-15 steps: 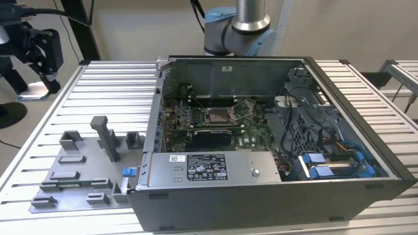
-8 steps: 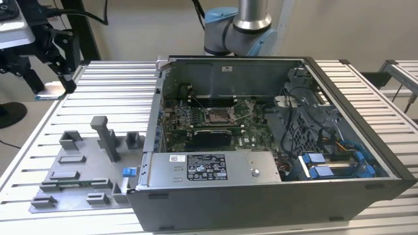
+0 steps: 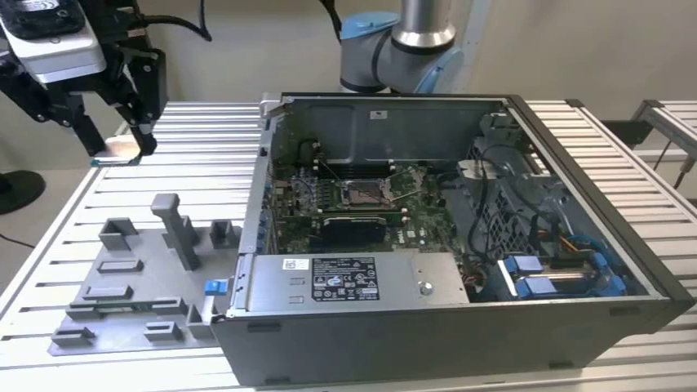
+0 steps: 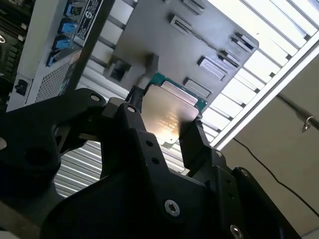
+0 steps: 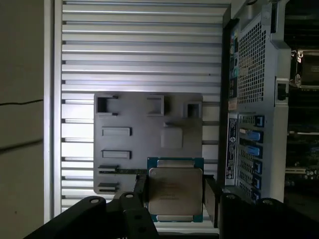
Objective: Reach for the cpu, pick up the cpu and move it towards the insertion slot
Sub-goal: 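Pick up the cpu and move it towards the insertion slot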
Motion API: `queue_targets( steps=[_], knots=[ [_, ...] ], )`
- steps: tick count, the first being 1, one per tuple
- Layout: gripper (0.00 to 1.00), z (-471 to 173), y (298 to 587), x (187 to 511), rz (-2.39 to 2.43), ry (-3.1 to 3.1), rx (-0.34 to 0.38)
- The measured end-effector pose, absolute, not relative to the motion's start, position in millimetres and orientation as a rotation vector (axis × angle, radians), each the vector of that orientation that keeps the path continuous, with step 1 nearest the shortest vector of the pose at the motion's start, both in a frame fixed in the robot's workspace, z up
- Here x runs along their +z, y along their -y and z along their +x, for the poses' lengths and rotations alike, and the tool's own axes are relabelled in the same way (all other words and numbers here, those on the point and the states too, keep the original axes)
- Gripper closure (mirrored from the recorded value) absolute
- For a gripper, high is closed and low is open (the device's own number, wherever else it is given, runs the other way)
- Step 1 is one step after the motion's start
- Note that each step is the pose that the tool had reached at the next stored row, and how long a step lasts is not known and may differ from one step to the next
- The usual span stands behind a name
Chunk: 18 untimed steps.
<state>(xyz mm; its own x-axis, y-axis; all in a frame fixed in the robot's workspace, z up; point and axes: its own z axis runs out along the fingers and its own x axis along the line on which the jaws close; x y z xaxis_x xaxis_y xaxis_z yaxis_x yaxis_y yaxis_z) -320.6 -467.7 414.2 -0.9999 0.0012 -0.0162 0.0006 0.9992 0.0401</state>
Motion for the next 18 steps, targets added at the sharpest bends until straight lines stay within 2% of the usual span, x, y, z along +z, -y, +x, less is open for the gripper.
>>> queue_targets(
  steps=[18],
  knots=[
    [1.00,-262,468,414,0.001,-3.125,0.063]
  ],
)
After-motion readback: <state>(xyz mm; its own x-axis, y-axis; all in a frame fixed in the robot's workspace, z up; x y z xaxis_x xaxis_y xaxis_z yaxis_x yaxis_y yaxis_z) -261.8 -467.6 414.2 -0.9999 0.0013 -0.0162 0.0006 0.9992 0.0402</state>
